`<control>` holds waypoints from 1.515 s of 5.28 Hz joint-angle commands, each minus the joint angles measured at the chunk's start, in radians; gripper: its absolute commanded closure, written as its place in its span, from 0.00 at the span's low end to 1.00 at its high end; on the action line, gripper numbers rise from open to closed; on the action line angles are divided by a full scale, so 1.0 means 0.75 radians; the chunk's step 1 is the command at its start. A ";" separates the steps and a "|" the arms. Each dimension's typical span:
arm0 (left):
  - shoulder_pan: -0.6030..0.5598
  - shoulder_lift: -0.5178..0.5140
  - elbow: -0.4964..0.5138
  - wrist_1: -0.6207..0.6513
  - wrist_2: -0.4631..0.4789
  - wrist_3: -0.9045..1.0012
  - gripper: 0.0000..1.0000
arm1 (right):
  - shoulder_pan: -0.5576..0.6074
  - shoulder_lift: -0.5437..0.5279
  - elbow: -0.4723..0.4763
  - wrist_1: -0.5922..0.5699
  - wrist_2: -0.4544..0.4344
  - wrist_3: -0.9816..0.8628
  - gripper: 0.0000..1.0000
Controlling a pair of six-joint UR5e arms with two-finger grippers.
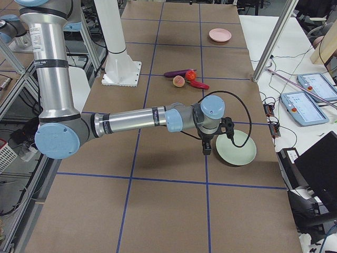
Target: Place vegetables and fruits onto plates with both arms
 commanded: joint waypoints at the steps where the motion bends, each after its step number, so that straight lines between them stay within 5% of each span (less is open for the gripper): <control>1: 0.178 -0.122 -0.113 0.001 -0.119 -0.523 0.00 | -0.010 -0.011 0.012 0.001 0.151 0.010 0.00; 3: 0.569 -0.444 -0.144 0.005 -0.031 -1.129 0.00 | -0.030 -0.020 0.020 0.040 0.276 0.117 0.00; 5: 0.974 -0.770 -0.092 0.005 0.246 -1.598 0.00 | -0.071 -0.007 0.020 0.077 0.358 0.253 0.00; 6: 1.113 -0.869 -0.004 -0.005 0.373 -1.675 0.00 | -0.189 0.035 0.020 0.140 0.352 0.321 0.00; 7: 1.133 -1.072 0.242 -0.014 0.383 -1.686 0.00 | -0.307 0.159 0.006 0.147 0.314 0.568 0.00; 8: 1.169 -1.103 0.356 -0.086 0.387 -1.682 0.00 | -0.408 0.255 0.010 0.149 0.226 0.765 0.00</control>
